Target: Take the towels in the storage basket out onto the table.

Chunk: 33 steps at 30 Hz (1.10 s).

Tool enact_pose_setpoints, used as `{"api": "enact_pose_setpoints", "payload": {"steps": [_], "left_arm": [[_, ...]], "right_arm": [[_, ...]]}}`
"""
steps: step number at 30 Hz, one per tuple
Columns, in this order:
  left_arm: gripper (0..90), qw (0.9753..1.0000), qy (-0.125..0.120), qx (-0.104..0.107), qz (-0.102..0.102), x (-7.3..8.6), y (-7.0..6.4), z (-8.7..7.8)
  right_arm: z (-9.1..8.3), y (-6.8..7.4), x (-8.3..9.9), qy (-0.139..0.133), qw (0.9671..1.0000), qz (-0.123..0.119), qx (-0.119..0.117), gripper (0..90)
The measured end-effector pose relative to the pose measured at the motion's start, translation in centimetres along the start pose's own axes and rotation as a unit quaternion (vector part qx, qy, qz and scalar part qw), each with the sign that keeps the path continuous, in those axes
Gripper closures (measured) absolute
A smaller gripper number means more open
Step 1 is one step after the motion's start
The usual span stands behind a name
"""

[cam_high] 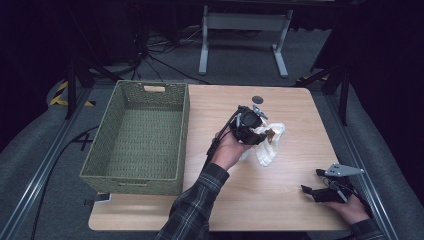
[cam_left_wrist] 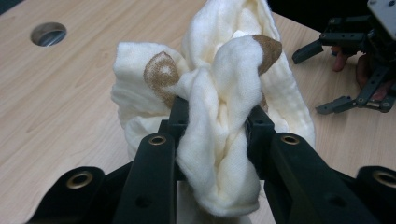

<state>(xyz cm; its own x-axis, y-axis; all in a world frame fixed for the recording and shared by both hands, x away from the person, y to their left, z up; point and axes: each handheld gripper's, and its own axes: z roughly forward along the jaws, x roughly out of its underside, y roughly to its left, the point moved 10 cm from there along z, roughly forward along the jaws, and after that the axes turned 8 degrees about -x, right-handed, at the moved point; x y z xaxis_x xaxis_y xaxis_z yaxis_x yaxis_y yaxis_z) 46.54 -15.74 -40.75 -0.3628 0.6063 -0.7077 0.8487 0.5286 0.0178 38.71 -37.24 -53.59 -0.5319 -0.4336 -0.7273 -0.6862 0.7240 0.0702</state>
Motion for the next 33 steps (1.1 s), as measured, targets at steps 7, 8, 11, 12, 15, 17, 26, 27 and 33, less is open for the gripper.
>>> {"api": "enact_pose_setpoints", "payload": {"steps": [7,8,11,12,15,17,26,27,33], "left_arm": [[71.0,0.9997,0.021,0.012,0.001,1.3,-1.5,3.4],[71.0,0.9996,0.025,0.012,0.005,1.6,-1.5,3.9],[70.8,0.9991,0.038,0.017,0.006,2.5,-1.9,5.4],[70.8,0.9988,0.044,0.019,0.005,2.8,-2.1,5.8],[70.4,0.9983,0.054,0.024,0.005,3.5,-2.4,6.7],[69.6,0.9978,0.06,0.026,0.012,3.9,-2.5,7.2],[29.8,0.9992,0.034,0.023,0.003,3.9,-1.9,5.8],[28.5,0.9993,0.029,0.021,0.001,3.9,-1.7,5.4],[27.3,0.9999,0.006,0.006,-0.01,4.8,-0.5,3.2]], "right_arm": [[0.0,0.0,0.0,0.0,1.0,0.0,-0.001,9.0],[0.0,0.1,0.0,0.001,1.0,0.001,-0.002,9.0],[0.0,0.0,0.0,0.0,1.0,0.0,-0.001,9.0],[0.0,0.0,0.0,0.0,1.0,0.0,-0.001,9.0],[0.0,0.1,0.0,0.0,1.0,0.0,-0.002,9.0],[0.0,0.0,0.0,0.001,1.0,-0.001,-0.001,8.9],[0.1,0.1,0.0,0.002,1.0,-0.001,-0.002,8.2],[0.1,0.1,0.0,0.002,1.0,-0.001,-0.002,8.1],[0.1,0.1,0.0,0.003,1.0,-0.002,-0.003,7.4]]}}
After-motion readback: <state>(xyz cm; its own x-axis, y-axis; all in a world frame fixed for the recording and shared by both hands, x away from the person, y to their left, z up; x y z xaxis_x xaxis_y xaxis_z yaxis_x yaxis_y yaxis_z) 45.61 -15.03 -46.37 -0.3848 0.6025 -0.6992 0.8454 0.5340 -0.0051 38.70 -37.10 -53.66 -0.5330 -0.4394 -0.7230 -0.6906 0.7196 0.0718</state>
